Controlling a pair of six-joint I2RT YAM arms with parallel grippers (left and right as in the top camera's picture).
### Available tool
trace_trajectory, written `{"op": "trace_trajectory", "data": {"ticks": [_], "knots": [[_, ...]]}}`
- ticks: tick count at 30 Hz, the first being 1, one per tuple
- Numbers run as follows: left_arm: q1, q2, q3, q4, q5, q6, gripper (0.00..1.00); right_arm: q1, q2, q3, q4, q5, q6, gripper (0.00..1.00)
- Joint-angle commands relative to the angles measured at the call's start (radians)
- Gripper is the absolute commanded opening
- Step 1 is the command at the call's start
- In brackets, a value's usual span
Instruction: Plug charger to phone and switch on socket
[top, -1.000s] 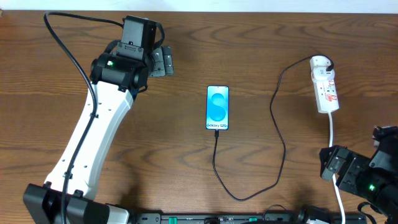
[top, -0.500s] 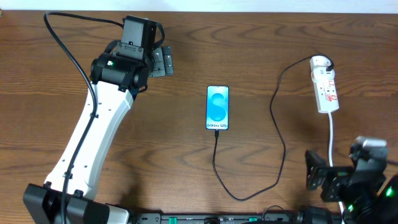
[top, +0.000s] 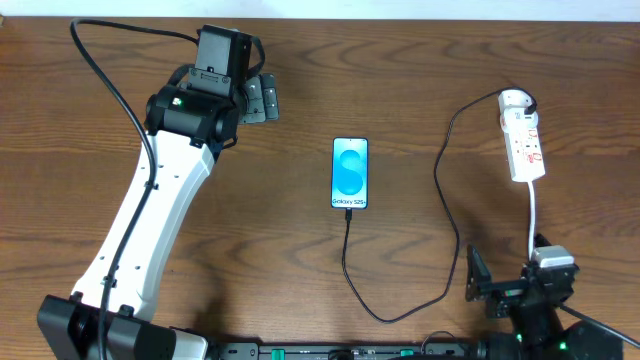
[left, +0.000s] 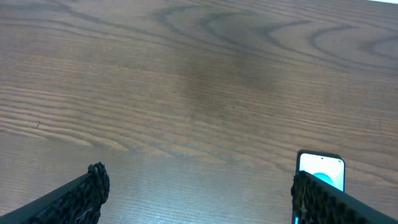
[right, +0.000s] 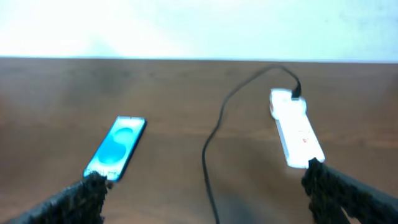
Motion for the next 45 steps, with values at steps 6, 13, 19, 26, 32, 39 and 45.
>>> {"op": "trace_trajectory", "data": {"ticks": [6, 13, 19, 26, 32, 39, 45], "knots": [[0.003, 0.003, 0.004, 0.000, -0.013, 0.002, 0.95, 0.039, -0.011, -0.194, 0.339, -0.011, -0.034, 0.99], [0.003, 0.003, 0.004, 0.000, -0.013, 0.002, 0.95, 0.057, -0.011, -0.386, 0.651, -0.001, -0.038, 0.99], [0.003, 0.003, 0.004, 0.000, -0.013, 0.002, 0.95, 0.058, -0.011, -0.525, 0.880, 0.073, 0.020, 0.99], [0.003, 0.003, 0.004, 0.000, -0.013, 0.002, 0.95, 0.056, -0.011, -0.554, 0.866, 0.156, 0.093, 0.99], [0.003, 0.003, 0.004, 0.001, -0.013, 0.002, 0.95, 0.056, -0.011, -0.554, 0.734, 0.157, 0.089, 0.99], [0.003, 0.003, 0.004, 0.000, -0.013, 0.002, 0.95, 0.056, -0.011, -0.554, 0.723, 0.172, 0.078, 0.99], [0.003, 0.003, 0.004, 0.000, -0.013, 0.002, 0.95, 0.058, -0.011, -0.554, 0.722, 0.171, 0.085, 0.99]]}}
